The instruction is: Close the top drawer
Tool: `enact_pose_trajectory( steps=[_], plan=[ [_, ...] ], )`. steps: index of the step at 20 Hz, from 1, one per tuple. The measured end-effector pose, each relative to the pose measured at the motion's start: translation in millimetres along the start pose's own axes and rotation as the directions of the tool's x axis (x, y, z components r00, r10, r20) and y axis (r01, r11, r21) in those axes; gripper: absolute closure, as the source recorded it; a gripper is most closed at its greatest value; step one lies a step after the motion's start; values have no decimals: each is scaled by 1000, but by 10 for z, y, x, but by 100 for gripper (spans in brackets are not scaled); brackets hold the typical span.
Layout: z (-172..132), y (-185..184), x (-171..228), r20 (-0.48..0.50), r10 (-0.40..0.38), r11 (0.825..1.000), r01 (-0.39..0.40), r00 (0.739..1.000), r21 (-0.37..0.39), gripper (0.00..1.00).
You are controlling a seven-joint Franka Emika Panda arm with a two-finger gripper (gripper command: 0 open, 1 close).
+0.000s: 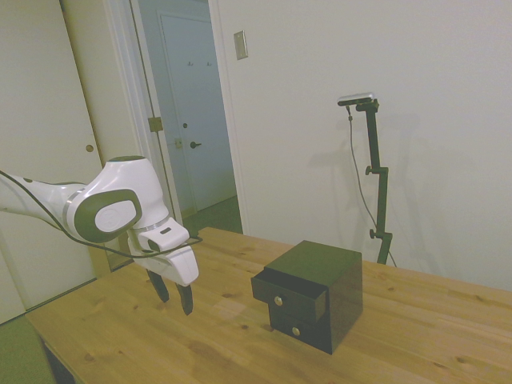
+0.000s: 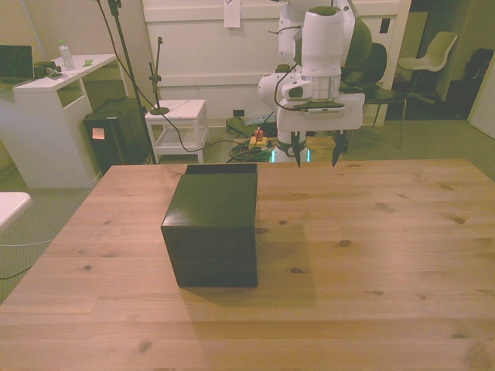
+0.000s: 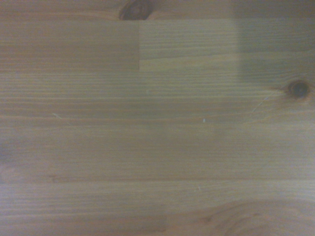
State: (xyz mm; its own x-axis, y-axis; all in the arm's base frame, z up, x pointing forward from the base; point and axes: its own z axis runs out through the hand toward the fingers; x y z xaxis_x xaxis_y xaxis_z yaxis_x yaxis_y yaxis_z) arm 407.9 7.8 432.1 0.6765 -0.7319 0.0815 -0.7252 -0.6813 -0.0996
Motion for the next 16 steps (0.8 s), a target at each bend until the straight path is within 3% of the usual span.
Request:
enact_pose_trajectory(
  steps=[4, 9, 16],
  plan=[
    [1, 47, 52, 2, 17, 1000, -17, 1000, 2, 0],
    [-70, 347, 335, -4, 110, 994, -110, 994, 20, 0],
    [-419, 898, 839, -39, 205, 978, -203, 978, 55, 0]
  ],
)
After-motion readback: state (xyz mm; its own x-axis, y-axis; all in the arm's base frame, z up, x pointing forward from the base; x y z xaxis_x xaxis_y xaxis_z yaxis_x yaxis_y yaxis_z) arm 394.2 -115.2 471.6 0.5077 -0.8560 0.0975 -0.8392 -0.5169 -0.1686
